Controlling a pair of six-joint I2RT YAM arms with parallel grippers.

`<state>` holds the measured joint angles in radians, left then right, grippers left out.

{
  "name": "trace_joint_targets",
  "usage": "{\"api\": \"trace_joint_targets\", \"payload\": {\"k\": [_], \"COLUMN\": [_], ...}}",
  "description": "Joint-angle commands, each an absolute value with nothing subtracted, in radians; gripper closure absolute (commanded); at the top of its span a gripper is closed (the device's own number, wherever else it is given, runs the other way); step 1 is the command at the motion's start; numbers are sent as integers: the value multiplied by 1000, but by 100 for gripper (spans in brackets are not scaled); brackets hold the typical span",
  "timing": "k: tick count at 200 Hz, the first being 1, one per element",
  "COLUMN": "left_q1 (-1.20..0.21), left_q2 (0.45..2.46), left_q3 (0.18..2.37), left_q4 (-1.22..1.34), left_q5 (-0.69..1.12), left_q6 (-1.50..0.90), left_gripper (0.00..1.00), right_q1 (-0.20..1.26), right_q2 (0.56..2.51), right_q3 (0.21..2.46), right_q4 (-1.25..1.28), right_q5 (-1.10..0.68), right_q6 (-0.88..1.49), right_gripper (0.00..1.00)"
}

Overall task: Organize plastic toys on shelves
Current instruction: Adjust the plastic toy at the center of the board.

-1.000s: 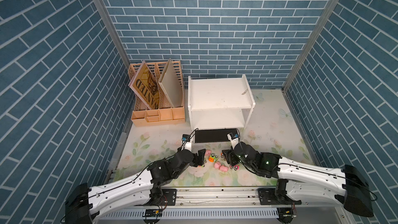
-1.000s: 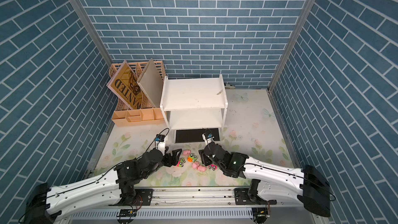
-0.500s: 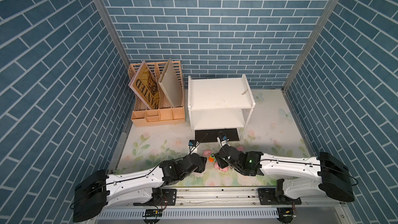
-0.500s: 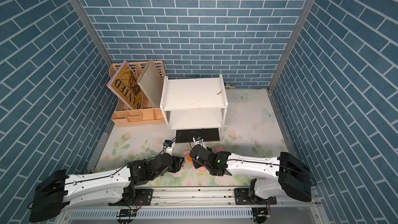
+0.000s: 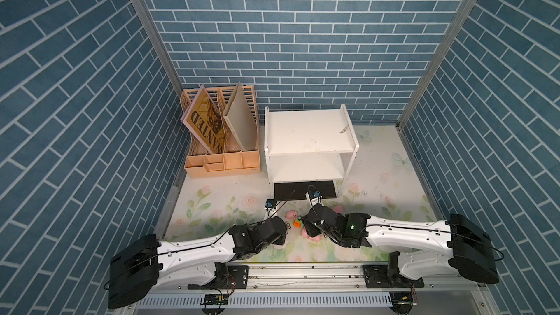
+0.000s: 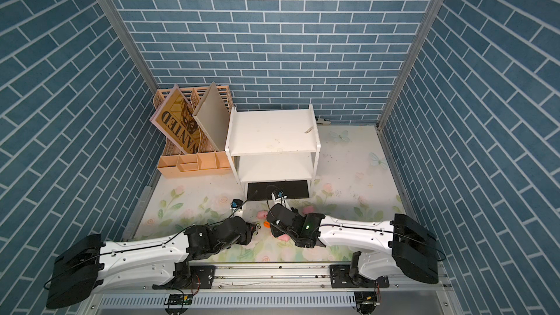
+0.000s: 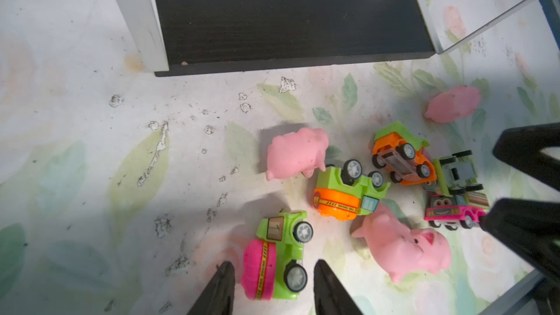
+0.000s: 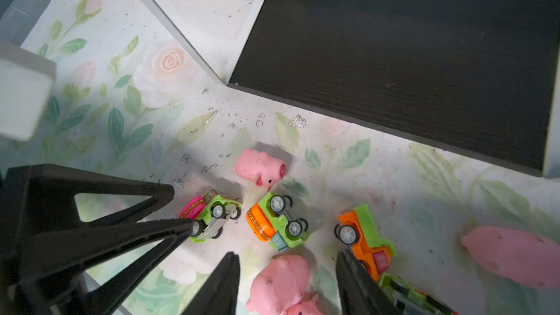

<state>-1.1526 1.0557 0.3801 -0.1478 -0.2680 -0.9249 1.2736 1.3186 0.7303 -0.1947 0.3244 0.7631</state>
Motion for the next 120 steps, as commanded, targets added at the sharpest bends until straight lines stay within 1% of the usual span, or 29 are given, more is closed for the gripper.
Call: {"api": "trace_joint_targets", "payload": {"k": [1,41,77,92,120], "left_q1": [-1157,-1156,-1157,-1156,-1157], "left_q2": [1071,1080,1129,1146,1177], "left_q3": [380,385,391,393,413], "left_q4": [-173,-185,-167,-154,-147], "left_q5": [-278,-294,-273,-261,-250], "left_q6": [-924,-920,-907,-901,-882], "left_gripper": [56,56,53,51,44], "right_q1": [1283,1284,1289,1290,1294], "right_q2": [1325,1329,1329,1329,1324], "right_q3": [733,742,744,746,746], "right_q4": [-206,-216,-222,-227,-232], "right_q5": [322,320,315,316,316], "right_q6": [794,793,793,793,796], "right_gripper": [45,44,44,44,44]}}
